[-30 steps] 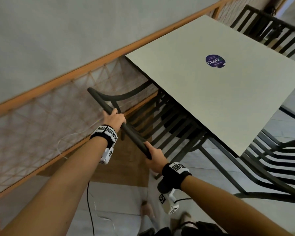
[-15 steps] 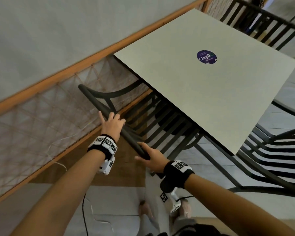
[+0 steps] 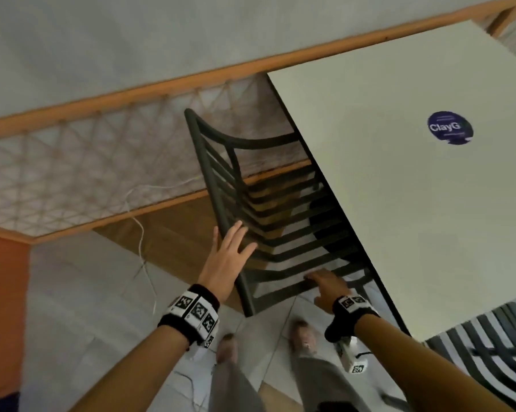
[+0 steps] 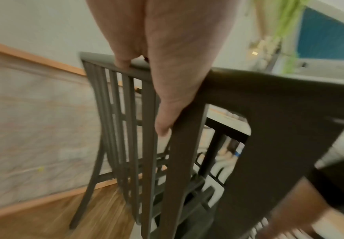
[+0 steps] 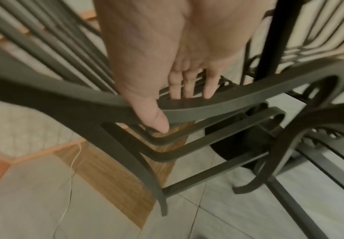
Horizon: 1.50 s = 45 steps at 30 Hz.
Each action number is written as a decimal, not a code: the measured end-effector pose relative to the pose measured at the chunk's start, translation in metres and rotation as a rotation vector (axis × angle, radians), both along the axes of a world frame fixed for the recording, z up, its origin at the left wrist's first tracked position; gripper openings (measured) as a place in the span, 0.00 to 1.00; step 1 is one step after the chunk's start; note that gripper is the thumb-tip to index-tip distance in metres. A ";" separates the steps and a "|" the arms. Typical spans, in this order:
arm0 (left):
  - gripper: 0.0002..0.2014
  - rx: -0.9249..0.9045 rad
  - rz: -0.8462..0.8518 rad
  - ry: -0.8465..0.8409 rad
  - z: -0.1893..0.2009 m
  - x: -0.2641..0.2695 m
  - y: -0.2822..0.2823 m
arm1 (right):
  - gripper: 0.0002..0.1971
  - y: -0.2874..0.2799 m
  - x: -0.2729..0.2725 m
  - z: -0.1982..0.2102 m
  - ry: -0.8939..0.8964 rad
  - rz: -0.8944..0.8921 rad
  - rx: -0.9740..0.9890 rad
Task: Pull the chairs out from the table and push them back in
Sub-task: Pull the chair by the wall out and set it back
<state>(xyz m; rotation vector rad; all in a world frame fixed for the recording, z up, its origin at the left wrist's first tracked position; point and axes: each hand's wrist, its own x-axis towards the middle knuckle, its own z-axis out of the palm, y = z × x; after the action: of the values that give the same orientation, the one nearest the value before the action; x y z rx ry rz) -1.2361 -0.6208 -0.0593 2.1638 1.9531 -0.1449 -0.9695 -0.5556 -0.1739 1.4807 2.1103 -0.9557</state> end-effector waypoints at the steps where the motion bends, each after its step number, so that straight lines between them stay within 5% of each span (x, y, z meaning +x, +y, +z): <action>1: 0.43 0.045 0.051 -0.052 -0.003 0.002 -0.003 | 0.27 0.006 0.004 -0.008 0.006 -0.021 0.021; 4: 0.44 0.178 0.350 -0.421 -0.008 -0.004 -0.010 | 0.26 0.008 0.010 -0.017 0.105 -0.446 0.143; 7: 0.31 0.187 0.649 -0.804 0.000 -0.010 -0.005 | 0.32 0.010 0.023 -0.034 0.136 -1.029 0.034; 10: 0.34 -0.059 0.785 -0.932 0.010 -0.023 0.017 | 0.33 0.012 0.029 -0.041 0.336 -1.294 -0.372; 13: 0.44 -0.254 0.759 -0.858 0.013 -0.034 0.038 | 0.32 0.035 0.025 -0.055 0.528 -1.496 -0.461; 18: 0.40 -0.365 0.905 -0.988 0.010 -0.034 0.057 | 0.40 0.049 0.003 -0.054 0.279 -1.334 -0.331; 23: 0.44 -0.364 0.884 -1.022 0.020 -0.040 0.074 | 0.37 0.058 -0.001 -0.097 0.357 -1.399 -0.221; 30: 0.37 -0.440 0.873 -0.997 0.019 -0.025 0.061 | 0.29 0.049 0.009 -0.063 0.330 -1.427 -0.146; 34: 0.37 -0.447 0.871 -0.974 0.020 -0.025 0.066 | 0.32 0.053 0.007 -0.059 0.309 -1.456 -0.116; 35: 0.35 -0.449 0.866 -0.982 0.023 -0.025 0.068 | 0.32 0.053 0.006 -0.060 0.309 -1.450 -0.116; 38: 0.05 -0.457 0.838 -0.913 0.034 -0.022 0.070 | 0.31 0.049 0.007 -0.056 0.362 -1.456 -0.154; 41: 0.11 -0.432 0.826 -0.974 0.031 -0.024 0.064 | 0.31 0.031 0.009 -0.045 0.606 -1.631 -0.324; 43: 0.40 -0.416 0.851 -1.085 0.023 -0.032 0.056 | 0.29 0.015 0.013 -0.036 0.624 -1.594 -0.349; 45: 0.48 -0.383 0.825 -1.109 0.019 -0.033 0.043 | 0.32 -0.002 0.024 -0.039 0.523 -1.439 -0.301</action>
<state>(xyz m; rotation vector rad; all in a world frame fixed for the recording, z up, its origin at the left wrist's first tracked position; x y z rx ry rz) -1.2693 -0.5782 -0.0403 0.7266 1.6771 0.6163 -0.9452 -0.5572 -0.2127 2.7141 0.6897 -2.1338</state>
